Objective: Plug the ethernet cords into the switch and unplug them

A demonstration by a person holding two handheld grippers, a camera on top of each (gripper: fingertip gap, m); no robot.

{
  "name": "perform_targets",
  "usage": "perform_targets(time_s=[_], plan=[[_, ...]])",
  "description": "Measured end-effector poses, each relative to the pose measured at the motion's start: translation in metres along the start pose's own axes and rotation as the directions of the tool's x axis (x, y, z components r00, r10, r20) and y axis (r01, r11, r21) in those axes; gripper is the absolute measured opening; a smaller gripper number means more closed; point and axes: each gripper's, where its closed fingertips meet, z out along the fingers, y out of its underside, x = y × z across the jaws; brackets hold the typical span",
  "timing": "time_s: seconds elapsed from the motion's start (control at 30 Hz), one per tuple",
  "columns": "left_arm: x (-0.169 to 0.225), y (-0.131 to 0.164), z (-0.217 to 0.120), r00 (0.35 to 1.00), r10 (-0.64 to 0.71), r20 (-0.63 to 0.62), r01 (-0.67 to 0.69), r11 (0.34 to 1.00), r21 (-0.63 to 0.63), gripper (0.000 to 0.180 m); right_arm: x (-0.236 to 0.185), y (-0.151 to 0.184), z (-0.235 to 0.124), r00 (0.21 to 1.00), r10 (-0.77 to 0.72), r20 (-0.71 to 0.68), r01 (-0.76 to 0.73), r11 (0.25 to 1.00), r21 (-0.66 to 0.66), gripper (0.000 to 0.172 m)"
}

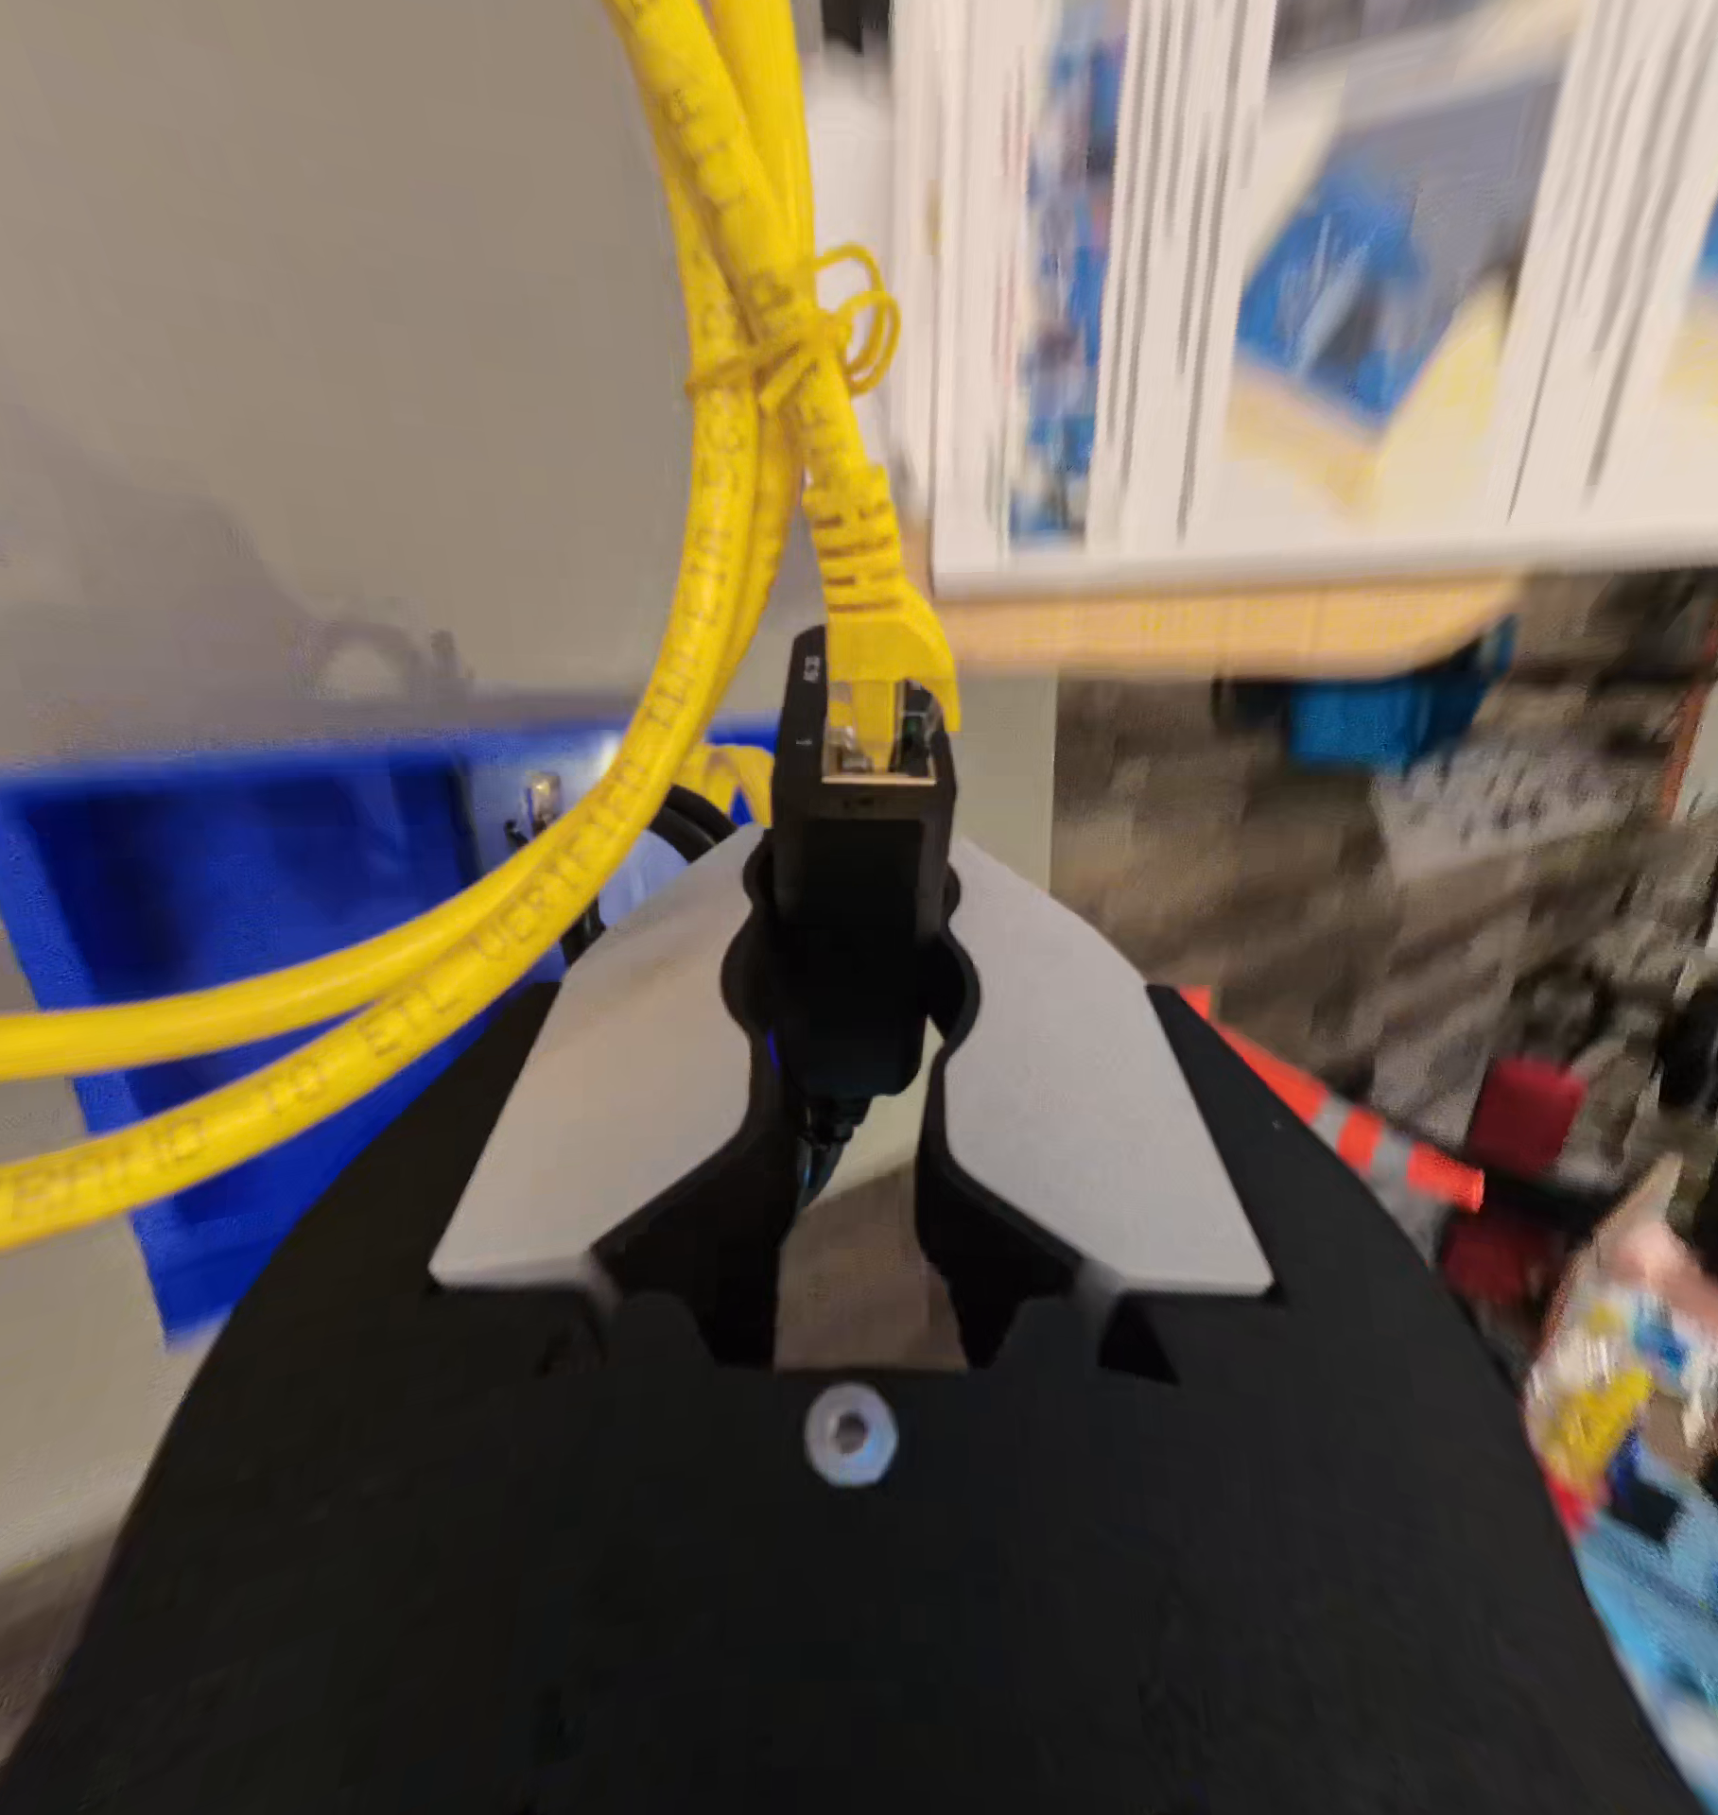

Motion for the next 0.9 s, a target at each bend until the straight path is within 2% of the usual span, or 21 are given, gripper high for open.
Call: perform_targets(time_s=[0.1, 0.17, 0.27, 0.33, 0.4, 0.6, 0.7, 0.77, 0.9], plan=[[0.004, 0.001, 0.003, 0.999, -0.029, -0.031, 0.029, 1.0, -0.004, 0.048, 0.023, 0.083, 0.015, 0.994, 0.035, 0.106, -0.003, 0.957, -0.291, 0.025], [0.007, 0.002, 0.006, 0.998, -0.035, -0.046, 0.035, 0.999, -0.012, 0.048, 0.017, 0.113, 0.036, 0.981, 0.062, 0.183, 0.01, 0.93, -0.368, 0.026], [0.009, 0.005, 0.011, 0.999, -0.017, -0.04, 0.016, 0.999, -0.036, 0.048, -0.005, 0.111, 0.072, 0.932, 0.184, 0.311, -0.102, 0.96, -0.26, 0.025], [0.009, 0.007, 0.011, 0.999, -0.005, -0.032, 0.004, 0.999, -0.048, 0.048, -0.006, 0.114, 0.092, 0.919, 0.238, 0.313, -0.178, 0.962, -0.207, 0.026], [0.008, 0.008, 0.011, 1.0, -0.004, -0.028, 0.003, 0.999, -0.047, 0.048, -0.002, 0.114, 0.107, 0.902, 0.297, 0.312, -0.281, 0.955, -0.097, 0.026], [0.003, 0.005, 0.007, 0.997, -0.058, -0.044, 0.057, 0.998, -0.026, 0.048, -0.01, 0.117, 0.137, 0.813, 0.468, 0.345, -0.545, 0.821, 0.17, 0.026], [0.003, 0.004, 0.007, 0.996, -0.072, -0.053, 0.071, 0.997, -0.024, 0.048, -0.034, 0.119, 0.155, 0.753, 0.527, 0.393, -0.631, 0.747, 0.209, 0.025], [0.003, 0.006, 0.009, 0.996, -0.071, -0.054, 0.069, 0.997, -0.032, 0.048, -0.041, 0.123, 0.158, 0.741, 0.551, 0.383, -0.652, 0.726, 0.217, 0.026], [0.005, 0.007, 0.011, 0.996, -0.07, -0.06, 0.067, 0.997, -0.042, 0.048, -0.041, 0.14, 0.159, 0.826, 0.503, 0.253, -0.542, 0.832, 0.117, 0.025]])
